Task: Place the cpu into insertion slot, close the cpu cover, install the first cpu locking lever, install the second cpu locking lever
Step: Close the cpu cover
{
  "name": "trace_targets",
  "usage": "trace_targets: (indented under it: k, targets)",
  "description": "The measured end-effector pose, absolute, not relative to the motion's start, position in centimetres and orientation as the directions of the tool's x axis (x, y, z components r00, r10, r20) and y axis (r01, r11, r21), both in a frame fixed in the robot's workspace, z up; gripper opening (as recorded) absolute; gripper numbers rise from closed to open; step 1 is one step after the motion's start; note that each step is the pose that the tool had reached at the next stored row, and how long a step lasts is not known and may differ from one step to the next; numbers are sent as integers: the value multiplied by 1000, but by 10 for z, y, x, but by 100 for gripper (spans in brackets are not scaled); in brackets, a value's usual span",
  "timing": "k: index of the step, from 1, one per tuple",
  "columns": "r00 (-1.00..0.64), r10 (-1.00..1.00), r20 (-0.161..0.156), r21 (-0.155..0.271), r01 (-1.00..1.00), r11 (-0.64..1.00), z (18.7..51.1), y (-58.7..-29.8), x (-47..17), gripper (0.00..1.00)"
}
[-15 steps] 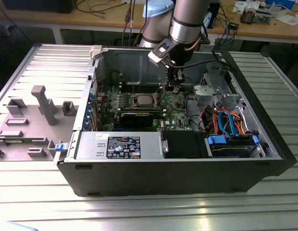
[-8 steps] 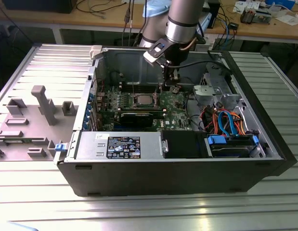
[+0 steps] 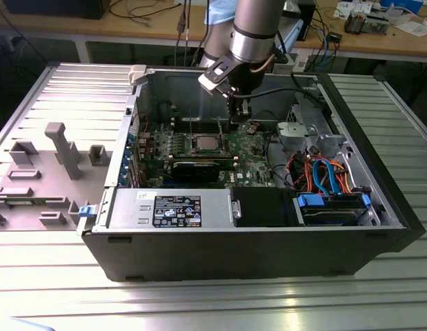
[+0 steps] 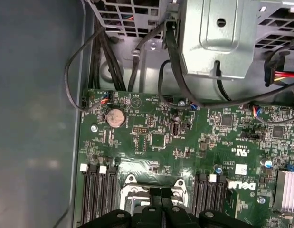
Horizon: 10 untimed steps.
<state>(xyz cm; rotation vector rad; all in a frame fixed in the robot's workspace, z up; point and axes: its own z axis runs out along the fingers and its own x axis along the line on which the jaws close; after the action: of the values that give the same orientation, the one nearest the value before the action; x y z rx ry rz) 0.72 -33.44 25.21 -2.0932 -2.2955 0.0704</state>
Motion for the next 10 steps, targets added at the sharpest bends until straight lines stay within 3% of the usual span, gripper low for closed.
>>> trace_targets:
  k: [10]
  targets:
    - [-94,996,-5,-56,994,94,247,-335,-16,11]
